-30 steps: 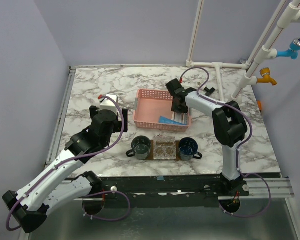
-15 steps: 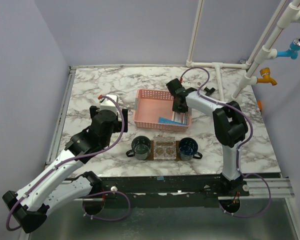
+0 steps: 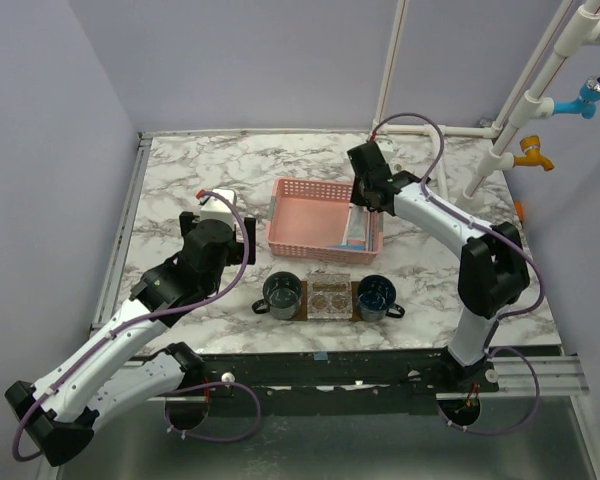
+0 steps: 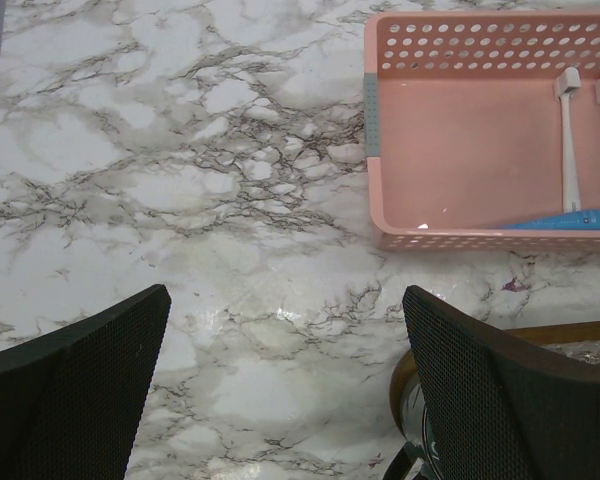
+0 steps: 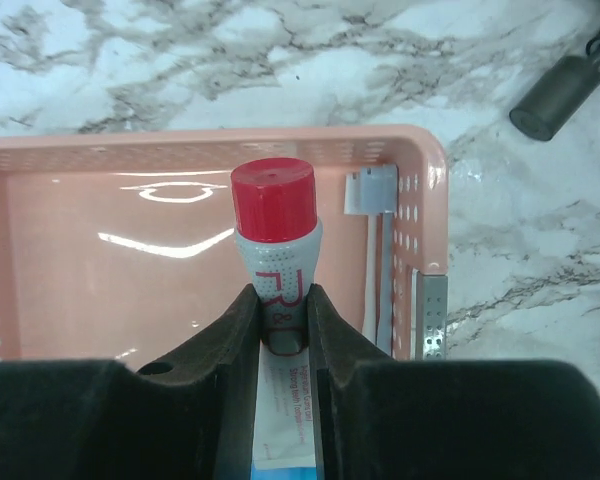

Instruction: Prepare toiletry sets of a toothbrush and toothpaste on the tray

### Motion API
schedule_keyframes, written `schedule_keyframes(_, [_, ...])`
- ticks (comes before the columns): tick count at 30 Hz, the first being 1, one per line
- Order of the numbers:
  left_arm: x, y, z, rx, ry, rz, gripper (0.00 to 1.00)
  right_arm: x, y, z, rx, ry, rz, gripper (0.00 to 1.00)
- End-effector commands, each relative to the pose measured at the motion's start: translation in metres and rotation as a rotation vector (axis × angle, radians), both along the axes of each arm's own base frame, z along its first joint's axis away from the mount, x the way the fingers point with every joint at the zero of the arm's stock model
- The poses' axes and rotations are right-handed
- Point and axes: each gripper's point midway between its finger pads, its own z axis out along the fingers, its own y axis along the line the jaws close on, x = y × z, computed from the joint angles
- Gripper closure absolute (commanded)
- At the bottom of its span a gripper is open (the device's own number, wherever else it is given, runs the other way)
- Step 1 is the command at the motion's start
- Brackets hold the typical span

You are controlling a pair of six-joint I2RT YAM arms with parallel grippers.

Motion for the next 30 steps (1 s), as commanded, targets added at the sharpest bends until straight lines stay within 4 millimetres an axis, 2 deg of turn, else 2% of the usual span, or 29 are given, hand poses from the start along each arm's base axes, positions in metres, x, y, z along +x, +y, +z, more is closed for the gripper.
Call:
schedule_keyframes(1, [0.004,0.004,0.01,0.002,-0.025,0.027,0.01,0.009,0.001,0.038,0.029,-0.13,0.032,0.77])
schedule_keyframes(7, [0.004,0.003,0.009,0.001,-0.02,0.023,0.01,0.003,0.009,0.073,0.073,-0.223,0.108,0.77])
schedule_keyframes(14, [0.002,-0.005,0.008,-0.023,-0.01,-0.015,0.01,-0.02,0.042,0.113,0.129,-0.314,0.334,0.76])
schedule_keyframes(23, [-0.003,-0.018,0.011,-0.079,-0.002,-0.078,0.01,-0.068,0.067,0.145,0.15,-0.366,0.577,0.76])
schedule_keyframes(26, [-0.007,-0.03,0.012,-0.121,0.018,-0.13,0.02,-0.089,0.076,0.157,0.163,-0.393,0.68,0.76])
schedule_keyframes(30, [-0.018,-0.05,0.03,-0.207,0.06,-0.223,0.01,-0.114,0.084,0.167,0.145,-0.413,0.786,0.74])
